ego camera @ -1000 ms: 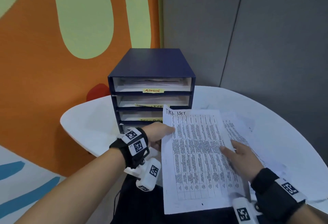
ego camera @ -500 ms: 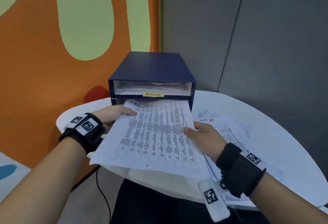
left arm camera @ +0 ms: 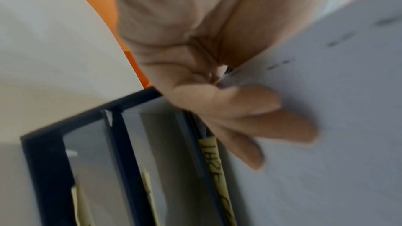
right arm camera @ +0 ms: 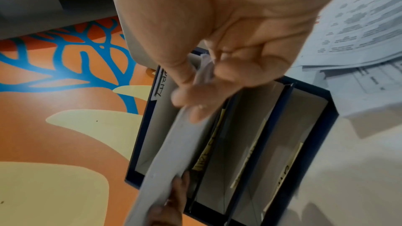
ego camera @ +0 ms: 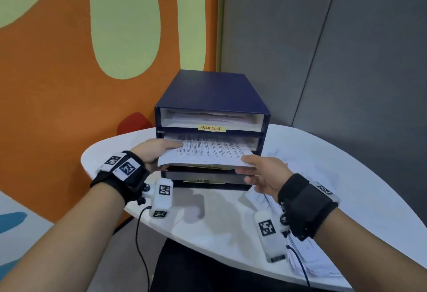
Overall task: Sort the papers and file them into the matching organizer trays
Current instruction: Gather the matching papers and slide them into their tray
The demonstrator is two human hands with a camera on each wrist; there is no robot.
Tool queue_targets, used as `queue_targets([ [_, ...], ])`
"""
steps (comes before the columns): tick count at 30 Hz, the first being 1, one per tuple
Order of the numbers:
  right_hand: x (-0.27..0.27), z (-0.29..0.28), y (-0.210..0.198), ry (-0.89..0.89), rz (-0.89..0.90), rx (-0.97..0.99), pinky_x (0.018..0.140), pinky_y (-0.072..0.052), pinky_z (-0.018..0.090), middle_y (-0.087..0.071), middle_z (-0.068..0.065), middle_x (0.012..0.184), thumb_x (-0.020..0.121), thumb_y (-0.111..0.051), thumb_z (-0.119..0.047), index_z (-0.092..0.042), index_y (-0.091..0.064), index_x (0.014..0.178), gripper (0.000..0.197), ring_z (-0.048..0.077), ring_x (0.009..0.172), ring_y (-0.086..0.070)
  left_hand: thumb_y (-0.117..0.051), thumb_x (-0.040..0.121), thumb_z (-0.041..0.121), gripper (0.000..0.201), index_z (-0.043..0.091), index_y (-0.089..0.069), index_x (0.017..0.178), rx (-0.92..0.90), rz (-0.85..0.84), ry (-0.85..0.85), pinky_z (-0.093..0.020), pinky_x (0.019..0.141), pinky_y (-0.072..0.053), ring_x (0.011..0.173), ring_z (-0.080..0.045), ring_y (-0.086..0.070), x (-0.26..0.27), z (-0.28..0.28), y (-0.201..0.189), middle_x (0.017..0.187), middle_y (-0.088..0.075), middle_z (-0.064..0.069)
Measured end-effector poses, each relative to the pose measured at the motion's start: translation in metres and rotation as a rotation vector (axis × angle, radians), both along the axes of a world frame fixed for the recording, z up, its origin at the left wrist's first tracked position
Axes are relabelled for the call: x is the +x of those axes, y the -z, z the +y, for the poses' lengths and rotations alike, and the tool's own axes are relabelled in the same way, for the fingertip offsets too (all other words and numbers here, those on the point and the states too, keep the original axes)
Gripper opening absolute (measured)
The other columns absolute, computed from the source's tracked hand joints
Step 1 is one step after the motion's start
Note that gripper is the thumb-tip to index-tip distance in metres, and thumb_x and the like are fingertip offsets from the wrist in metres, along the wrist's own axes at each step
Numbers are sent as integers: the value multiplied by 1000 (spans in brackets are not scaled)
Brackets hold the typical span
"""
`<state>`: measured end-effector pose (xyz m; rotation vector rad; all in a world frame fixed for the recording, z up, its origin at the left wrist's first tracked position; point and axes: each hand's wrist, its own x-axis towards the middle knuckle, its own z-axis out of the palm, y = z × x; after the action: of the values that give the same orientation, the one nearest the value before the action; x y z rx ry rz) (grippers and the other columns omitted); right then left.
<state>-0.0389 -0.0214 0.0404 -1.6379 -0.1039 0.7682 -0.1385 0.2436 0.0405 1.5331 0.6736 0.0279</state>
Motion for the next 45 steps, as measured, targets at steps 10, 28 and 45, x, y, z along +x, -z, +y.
queue_targets([
  [10,12,36,-14,309,83,382,45,-53,18,-69,17,94,96,-50,-2,4,-38,132,39,11,61,-72,-71,83,33,36,9,-63,109,-282,-92,-59,-13,44,-52,50,-5,-64,-4,-7,-10,109,-74,-12],
  [28,-5,40,15,367,89,495,59,-56,29,-61,28,114,97,-47,-3,4,-39,131,36,26,77,-67,-55,95,15,18,3,-62,106,-249,-315,-56,-28,70,-58,84,-24,-71,-1,-21,-11,101,-73,-12],
  [45,22,83,3,407,165,388,43,-53,19,-70,22,99,94,-53,0,8,-53,108,16,12,60,-69,-52,100,29,27,5,-63,102,-111,-127,-162,-14,44,-52,51,-2,-65,17,-35,10,91,-76,-4],
])
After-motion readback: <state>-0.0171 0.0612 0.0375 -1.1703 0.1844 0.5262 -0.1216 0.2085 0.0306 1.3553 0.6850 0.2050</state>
